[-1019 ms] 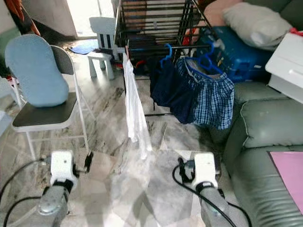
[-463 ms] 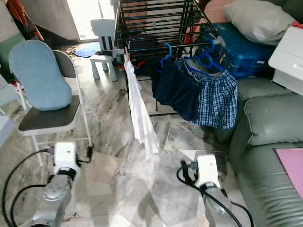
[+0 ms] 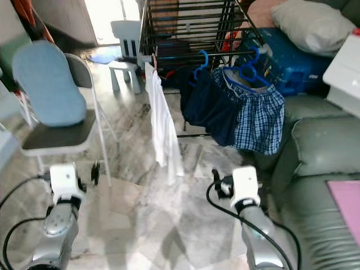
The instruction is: Hang hanger
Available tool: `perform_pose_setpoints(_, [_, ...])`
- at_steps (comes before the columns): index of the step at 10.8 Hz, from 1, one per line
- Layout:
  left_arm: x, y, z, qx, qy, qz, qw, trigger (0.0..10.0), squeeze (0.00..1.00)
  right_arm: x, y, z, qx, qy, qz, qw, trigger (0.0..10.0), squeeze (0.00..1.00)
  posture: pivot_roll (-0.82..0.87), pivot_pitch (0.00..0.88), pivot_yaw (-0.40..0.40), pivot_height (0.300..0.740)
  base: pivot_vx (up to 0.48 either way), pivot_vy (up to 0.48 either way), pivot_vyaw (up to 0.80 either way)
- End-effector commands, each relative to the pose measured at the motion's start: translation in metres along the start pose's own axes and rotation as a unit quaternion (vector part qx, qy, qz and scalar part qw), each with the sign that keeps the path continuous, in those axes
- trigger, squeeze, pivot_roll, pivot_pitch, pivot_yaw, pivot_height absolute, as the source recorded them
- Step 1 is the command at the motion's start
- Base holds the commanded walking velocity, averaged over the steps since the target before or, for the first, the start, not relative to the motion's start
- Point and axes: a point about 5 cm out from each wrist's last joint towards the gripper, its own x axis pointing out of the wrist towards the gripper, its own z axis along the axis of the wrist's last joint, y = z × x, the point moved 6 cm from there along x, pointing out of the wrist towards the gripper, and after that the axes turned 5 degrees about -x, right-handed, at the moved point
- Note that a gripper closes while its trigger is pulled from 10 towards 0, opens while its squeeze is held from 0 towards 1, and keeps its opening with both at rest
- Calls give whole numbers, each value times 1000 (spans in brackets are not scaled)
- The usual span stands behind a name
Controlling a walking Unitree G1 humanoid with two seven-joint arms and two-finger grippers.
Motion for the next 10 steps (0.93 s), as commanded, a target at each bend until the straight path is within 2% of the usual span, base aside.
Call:
perform_pose_setpoints(1, [0,2,15,-9,-22,5,1000,10000,0,-1,0,12,4,-17,3,1000,10000,0,-132,0,7,740,0,0,0])
perform_pose_setpoints(2, [-14,-10,31,-15,-39,-29,999,10000,0,-8,-6,23,22,-29,-10,999,10000,0,-143,0,18,740,0,0,0])
perform_pose_setpoints(3, [-22,-18,32,-12,-34,-53,998,10000,0,-12,-6,21,20,-29,-14,999,10000,0,-156,0,40,740,0,0,0])
perform_pose_setpoints(4, [-24,-21,22,2,-21,-66,998,10000,0,-15,-5,16,21,-21,-25,999,10000,0,-166,0,60,740,0,0,0])
perform_pose_setpoints(7, [-30,-12,-4,-6,25,-39,999,10000,0,-26,-8,12,5,-11,-35,999,10000,0,-206,0,100,740,0,0,140])
perform_pose_setpoints(8, [-29,-13,-8,-8,27,-41,999,10000,0,-27,-11,9,5,-8,-41,999,10000,0,-213,0,102,740,0,0,800])
perform_pose_setpoints(9, [-24,-22,-10,-26,30,-59,997,10000,0,-25,-14,9,-1,-8,-44,999,10000,0,-219,0,105,740,0,0,800])
perform_pose_setpoints(10, [-16,-28,-8,-19,25,-70,997,10000,0,-23,-15,4,-13,-1,-43,999,10000,0,-221,0,99,740,0,0,800])
